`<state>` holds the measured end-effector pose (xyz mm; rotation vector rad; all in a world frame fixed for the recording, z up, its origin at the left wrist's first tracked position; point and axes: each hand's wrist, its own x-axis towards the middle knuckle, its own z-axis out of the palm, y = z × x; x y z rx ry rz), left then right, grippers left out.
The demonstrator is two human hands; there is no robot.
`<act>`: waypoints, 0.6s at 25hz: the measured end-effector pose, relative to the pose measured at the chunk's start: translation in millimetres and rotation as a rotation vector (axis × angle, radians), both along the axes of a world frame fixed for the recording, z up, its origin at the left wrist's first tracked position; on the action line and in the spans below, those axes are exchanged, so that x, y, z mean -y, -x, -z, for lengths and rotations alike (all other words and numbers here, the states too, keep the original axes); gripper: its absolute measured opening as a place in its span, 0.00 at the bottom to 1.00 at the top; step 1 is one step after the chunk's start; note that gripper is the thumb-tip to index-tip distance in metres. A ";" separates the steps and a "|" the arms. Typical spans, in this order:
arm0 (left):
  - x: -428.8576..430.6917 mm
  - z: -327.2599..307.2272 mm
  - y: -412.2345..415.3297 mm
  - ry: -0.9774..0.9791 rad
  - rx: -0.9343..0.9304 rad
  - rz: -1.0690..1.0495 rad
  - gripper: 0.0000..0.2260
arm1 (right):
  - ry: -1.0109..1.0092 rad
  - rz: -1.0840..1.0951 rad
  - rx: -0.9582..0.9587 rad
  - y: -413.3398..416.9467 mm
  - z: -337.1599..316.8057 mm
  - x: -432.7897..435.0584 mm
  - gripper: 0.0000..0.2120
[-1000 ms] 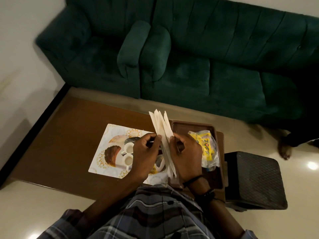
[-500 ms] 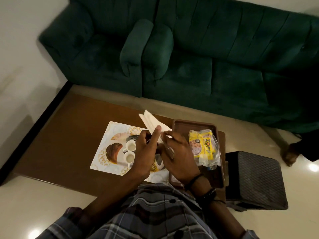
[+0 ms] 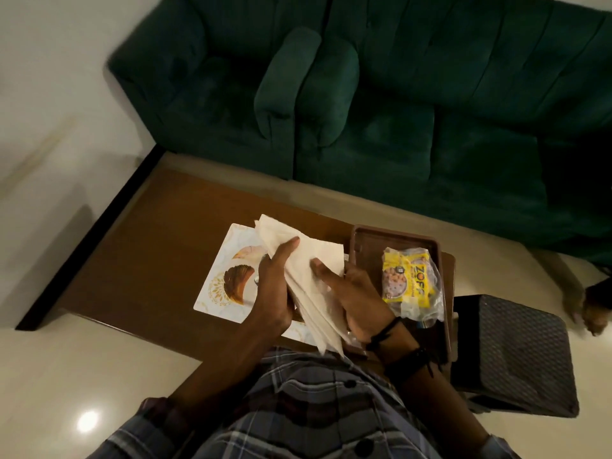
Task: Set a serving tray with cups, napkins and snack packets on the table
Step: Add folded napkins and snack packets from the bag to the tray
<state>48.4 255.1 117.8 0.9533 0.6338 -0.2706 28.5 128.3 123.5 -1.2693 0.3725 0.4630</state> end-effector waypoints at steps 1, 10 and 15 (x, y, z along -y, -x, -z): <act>-4.9 0.1 -1.2 0.076 0.003 0.017 0.23 | 0.000 -0.008 0.062 1.2 -1.1 -1.9 0.13; -25.9 -3.3 -19.7 0.414 0.264 -0.086 0.09 | 0.205 -0.019 -0.260 1.3 -19.0 -27.2 0.27; -35.1 -1.9 -26.7 0.407 0.288 -0.178 0.11 | -0.074 -0.193 -0.300 16.0 -16.1 -34.3 0.25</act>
